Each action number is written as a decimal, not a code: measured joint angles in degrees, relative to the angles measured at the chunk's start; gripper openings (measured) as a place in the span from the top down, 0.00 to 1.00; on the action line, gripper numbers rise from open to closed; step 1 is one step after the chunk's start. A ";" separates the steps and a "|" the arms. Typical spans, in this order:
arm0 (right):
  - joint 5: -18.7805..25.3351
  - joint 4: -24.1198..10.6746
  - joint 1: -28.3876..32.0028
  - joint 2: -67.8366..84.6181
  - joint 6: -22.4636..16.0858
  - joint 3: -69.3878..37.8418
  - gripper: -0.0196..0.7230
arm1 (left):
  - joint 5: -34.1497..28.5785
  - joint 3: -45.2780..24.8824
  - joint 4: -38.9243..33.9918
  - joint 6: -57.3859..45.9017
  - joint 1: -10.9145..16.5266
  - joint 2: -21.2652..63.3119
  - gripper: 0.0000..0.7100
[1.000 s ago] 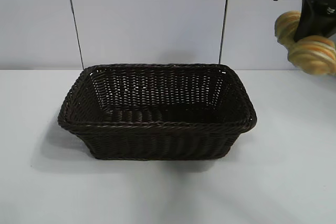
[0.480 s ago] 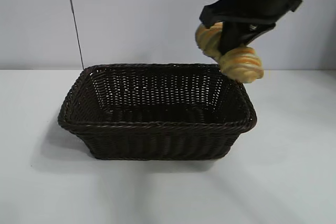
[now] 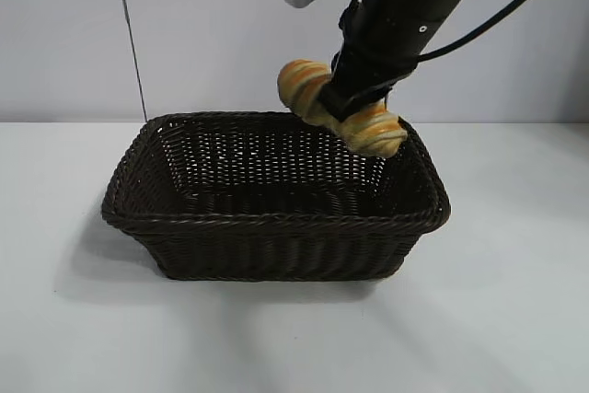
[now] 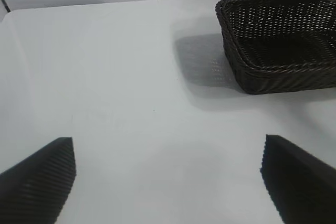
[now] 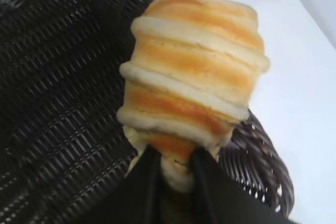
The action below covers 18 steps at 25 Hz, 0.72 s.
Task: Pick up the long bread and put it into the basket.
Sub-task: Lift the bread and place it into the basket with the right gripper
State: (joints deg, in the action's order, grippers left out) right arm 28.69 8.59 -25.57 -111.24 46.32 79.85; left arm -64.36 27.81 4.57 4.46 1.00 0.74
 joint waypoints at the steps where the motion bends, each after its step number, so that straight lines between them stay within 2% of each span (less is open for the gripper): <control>1: 0.00 1.15 0.00 -0.27 0.97 0.00 0.84 | 0.00 0.00 0.00 -0.10 0.00 0.00 0.02; 5: -0.18 4.37 0.00 -1.09 3.78 0.00 0.82 | 0.00 0.00 -0.02 -0.14 0.00 0.00 0.02; 7: -0.18 4.86 0.00 -1.31 4.32 0.00 0.71 | 0.00 0.00 -0.02 -0.24 0.00 0.00 0.02; 11: -0.41 5.11 0.00 -1.58 4.49 0.00 0.35 | 0.00 0.00 -0.02 -0.36 0.00 0.00 0.02; 13: -0.67 5.17 0.00 -1.58 4.49 0.00 0.21 | 0.00 0.00 -0.02 -0.36 0.00 0.00 0.02; 15: -0.78 5.17 0.00 -1.52 3.89 0.07 0.15 | 0.00 0.00 -0.02 -0.36 0.00 0.00 0.02; 18: -0.73 5.23 0.00 -0.66 0.73 0.07 0.12 | 0.00 0.00 -0.02 -0.36 0.00 0.00 0.02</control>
State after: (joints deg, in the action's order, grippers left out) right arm 27.96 13.82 -25.57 -111.90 47.05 79.92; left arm -64.36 27.81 4.54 4.09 1.00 0.74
